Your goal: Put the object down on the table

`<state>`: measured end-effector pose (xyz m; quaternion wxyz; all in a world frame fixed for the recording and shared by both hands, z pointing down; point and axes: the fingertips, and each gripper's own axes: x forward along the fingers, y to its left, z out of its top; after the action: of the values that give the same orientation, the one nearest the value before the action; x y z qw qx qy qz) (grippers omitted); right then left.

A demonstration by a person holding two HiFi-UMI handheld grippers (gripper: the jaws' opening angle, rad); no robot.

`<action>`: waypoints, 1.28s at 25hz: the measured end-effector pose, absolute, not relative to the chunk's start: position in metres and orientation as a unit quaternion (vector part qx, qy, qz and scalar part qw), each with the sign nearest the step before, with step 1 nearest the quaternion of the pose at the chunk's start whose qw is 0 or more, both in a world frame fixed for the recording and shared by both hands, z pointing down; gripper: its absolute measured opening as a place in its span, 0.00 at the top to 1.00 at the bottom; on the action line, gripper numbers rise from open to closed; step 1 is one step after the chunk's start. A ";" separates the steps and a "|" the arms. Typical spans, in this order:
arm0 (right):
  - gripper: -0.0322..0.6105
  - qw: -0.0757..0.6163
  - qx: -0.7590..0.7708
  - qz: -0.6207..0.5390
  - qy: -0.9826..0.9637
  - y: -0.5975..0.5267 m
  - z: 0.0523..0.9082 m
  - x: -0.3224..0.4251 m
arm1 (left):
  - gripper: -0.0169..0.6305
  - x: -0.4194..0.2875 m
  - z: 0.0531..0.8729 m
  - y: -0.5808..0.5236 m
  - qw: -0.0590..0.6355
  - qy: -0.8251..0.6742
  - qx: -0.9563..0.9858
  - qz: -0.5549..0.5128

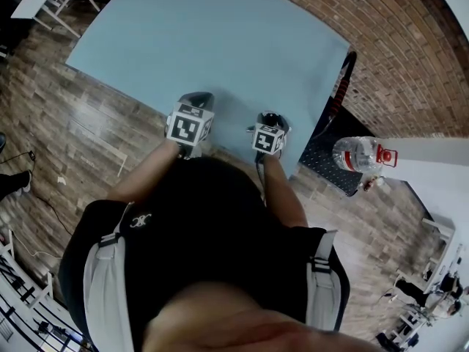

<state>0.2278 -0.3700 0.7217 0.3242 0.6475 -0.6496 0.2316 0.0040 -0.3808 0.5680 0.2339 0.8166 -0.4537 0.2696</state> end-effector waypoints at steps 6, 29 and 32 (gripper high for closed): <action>0.35 0.283 0.661 0.202 -0.665 -0.380 0.689 0.223 | 0.97 0.005 0.568 -0.381 0.233 -0.453 0.818 0.267; 0.93 0.118 0.645 0.198 -0.728 -0.366 0.546 0.210 | 0.97 0.023 0.573 -0.368 0.230 -0.441 0.824 0.272; 0.93 0.107 0.642 0.199 -0.733 -0.361 0.539 0.208 | 0.97 0.022 0.574 -0.366 0.230 -0.444 0.823 0.272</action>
<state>0.2082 -0.3614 0.5392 0.1075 0.6419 -0.7327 0.1987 0.0218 -0.3656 0.5743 0.2300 0.8225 -0.4436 0.2716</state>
